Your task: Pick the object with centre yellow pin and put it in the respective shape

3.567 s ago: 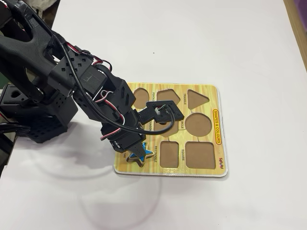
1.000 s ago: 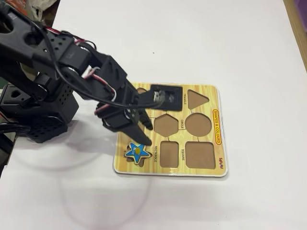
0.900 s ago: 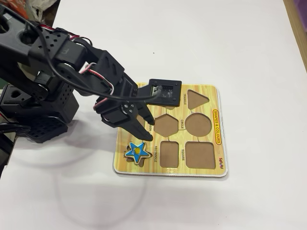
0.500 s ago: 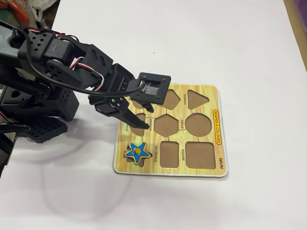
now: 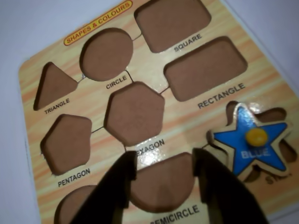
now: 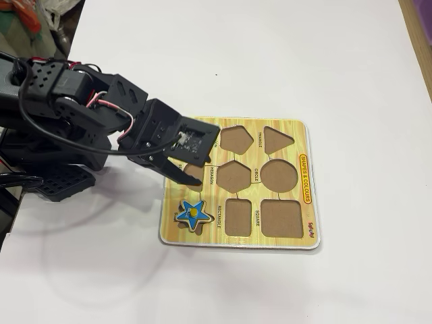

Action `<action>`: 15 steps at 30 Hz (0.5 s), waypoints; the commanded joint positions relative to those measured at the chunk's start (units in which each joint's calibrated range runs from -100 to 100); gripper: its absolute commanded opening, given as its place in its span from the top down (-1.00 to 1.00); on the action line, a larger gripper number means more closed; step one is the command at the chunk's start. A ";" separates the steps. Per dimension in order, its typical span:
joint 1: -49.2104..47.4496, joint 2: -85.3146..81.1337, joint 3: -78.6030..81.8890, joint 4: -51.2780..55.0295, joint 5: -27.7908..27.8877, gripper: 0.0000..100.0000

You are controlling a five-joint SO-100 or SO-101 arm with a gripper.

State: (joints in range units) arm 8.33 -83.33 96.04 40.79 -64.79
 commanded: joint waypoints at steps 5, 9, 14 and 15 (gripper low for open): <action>-2.86 -2.94 3.15 7.53 0.25 0.72; -2.86 -2.94 3.15 14.35 0.25 0.72; -2.86 -3.03 3.15 19.80 0.25 0.72; -2.86 -3.03 3.15 20.40 0.25 0.72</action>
State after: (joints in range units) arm 5.89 -87.11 98.83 58.18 -64.79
